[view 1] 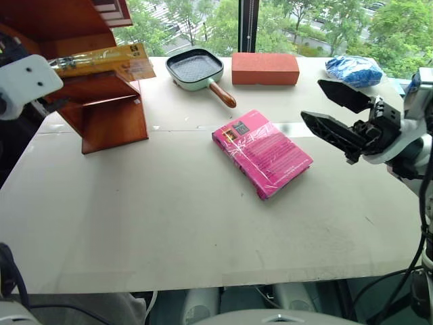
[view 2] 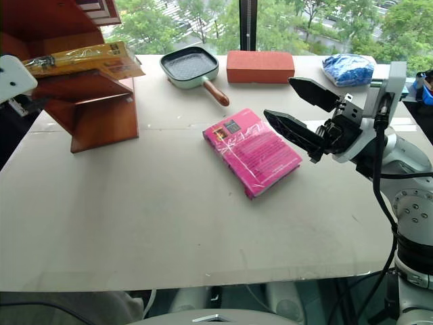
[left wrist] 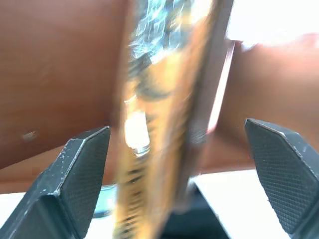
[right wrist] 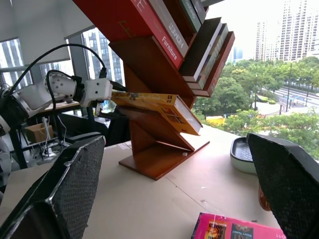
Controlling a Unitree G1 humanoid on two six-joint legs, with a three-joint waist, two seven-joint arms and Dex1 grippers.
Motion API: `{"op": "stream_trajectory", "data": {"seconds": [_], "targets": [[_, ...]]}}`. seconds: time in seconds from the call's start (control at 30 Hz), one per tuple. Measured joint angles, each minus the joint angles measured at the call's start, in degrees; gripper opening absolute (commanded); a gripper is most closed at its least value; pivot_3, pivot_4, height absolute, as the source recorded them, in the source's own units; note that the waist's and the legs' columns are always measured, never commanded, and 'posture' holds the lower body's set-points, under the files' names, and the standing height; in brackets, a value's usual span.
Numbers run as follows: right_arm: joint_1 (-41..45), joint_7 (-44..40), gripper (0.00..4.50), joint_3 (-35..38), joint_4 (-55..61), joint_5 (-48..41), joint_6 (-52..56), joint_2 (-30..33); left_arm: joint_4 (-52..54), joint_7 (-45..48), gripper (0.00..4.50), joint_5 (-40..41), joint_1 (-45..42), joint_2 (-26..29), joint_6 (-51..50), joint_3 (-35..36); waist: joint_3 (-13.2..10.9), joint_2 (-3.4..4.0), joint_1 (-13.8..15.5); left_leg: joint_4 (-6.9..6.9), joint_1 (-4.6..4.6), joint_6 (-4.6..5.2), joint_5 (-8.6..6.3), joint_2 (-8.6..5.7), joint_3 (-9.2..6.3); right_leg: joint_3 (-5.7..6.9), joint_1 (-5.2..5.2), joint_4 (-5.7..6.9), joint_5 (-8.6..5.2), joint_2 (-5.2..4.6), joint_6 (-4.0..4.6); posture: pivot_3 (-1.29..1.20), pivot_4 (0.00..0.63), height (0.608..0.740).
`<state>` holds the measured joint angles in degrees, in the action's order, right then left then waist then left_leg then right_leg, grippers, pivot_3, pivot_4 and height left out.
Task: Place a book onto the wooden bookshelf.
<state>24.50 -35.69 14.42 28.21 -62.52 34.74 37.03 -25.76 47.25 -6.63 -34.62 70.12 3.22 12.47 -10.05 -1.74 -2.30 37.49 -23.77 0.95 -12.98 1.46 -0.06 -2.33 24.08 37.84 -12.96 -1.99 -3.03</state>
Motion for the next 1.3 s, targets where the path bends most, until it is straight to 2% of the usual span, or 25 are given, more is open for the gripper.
{"op": "stream_trajectory", "data": {"seconds": [0.23, 0.43, 0.5, 0.6, 0.73, 0.83, 0.97, 1.1, 1.17, 1.3], "targets": [[-0.09, -2.18, 4.50, -0.18, -2.21, 1.69, -0.05, -0.06, 7.87, -0.13, 4.41, 17.17, 6.50, -10.51, -7.57, 14.65, 0.02, -0.03, 0.33, 0.10, -0.02, 0.00, 0.00, -0.01, -0.09, 0.09, -0.02, 0.07, 0.01, 0.01, 0.00, 0.00, 0.150, 0.740], [-1.15, -3.31, 4.50, -0.24, -2.27, 3.18, -0.12, -0.07, 11.56, -3.74, 4.41, 25.22, 7.02, -15.64, -9.03, 20.88, 0.03, -0.06, 0.46, 0.10, -0.02, 0.00, 0.00, -0.04, -0.11, 0.10, -0.04, 0.07, 0.01, 0.01, 0.00, 0.00, 0.150, 0.740], [-1.28, -3.67, 4.50, -0.24, -2.26, 3.47, -0.12, -0.08, 14.83, -2.62, 4.41, 29.91, 7.47, -16.08, -12.60, 21.90, 0.03, -0.06, 0.42, 0.11, -0.02, 0.00, 0.00, -0.04, -0.11, 0.09, -0.04, 0.06, 0.01, 0.00, 0.00, 0.00, 0.150, 0.740], [-2.88, -4.35, 4.50, -0.15, -2.31, 4.43, -0.42, -0.04, 24.16, 2.10, 4.41, 40.40, 14.15, -16.98, -22.90, 23.06, 0.04, -0.02, 0.28, 0.10, 0.01, -0.01, 0.00, -0.03, -0.17, 0.00, -0.04, 0.03, 0.00, -0.04, 0.00, 0.00, 0.150, 0.740], [-8.40, -6.52, 4.50, -0.07, -2.67, 7.92, -2.19, 0.18, 29.61, 3.90, 4.41, 43.87, 23.25, -19.53, -29.84, 20.63, 0.04, -0.01, 0.28, 0.09, 0.06, 0.00, 0.00, -0.04, -0.14, 0.01, -0.06, 0.04, 0.00, 0.01, 0.01, 0.00, 0.150, 0.740], [-15.15, -9.40, 4.50, -0.15, -4.76, 13.91, -6.18, 0.52, 31.68, 1.54, 4.41, 42.56, 27.82, -25.35, -30.42, 15.39, 0.06, 0.00, 0.70, 0.11, 0.12, 0.00, 0.00, -0.08, -0.10, 0.04, -0.20, 0.00, -0.01, 0.01, 0.01, 0.00, 0.150, 0.740], [-22.21, -12.49, 4.50, -0.35, -7.83, 21.61, -13.32, 0.43, 33.70, -1.47, 4.41, 36.93, 31.95, -31.14, -28.32, 6.67, 0.12, 0.02, 1.37, 0.13, 0.14, -0.01, 0.00, -0.16, -0.04, -0.02, -0.24, -0.08, -0.01, 0.03, 0.01, 0.00, 0.150, 0.740], [-30.12, -15.34, 4.50, -1.76, -15.64, 29.87, -21.82, -1.51, 36.41, -5.27, 4.41, 29.07, 36.45, -36.38, -24.38, -3.97, 0.21, 0.02, 1.71, 0.13, 0.15, -0.01, 0.00, -0.15, -0.08, 0.00, -0.26, -0.10, -0.01, 0.04, 0.02, 0.00, 0.150, 0.740], [-32.02, -15.97, 4.50, -2.38, -18.64, 32.64, -25.37, -2.46, 37.80, -6.56, 4.41, 26.02, 37.49, -38.33, -21.91, -7.16, 0.44, 0.42, 1.71, 0.13, 0.29, -0.01, 0.00, -0.16, 0.06, -0.14, -0.35, -0.09, -0.10, 0.02, 0.17, 0.00, 0.150, 0.740], [-33.59, -16.41, 4.50, -2.67, -23.69, 36.05, -30.66, -4.32, 39.00, -8.26, 4.41, 22.72, 38.65, -41.53, -18.44, -11.80, 0.53, 0.57, 1.68, 0.08, 0.85, 0.00, -0.01, -0.17, 0.21, -0.25, -0.78, -0.08, -0.28, 0.04, 0.07, 0.00, 0.150, 0.740]]}}
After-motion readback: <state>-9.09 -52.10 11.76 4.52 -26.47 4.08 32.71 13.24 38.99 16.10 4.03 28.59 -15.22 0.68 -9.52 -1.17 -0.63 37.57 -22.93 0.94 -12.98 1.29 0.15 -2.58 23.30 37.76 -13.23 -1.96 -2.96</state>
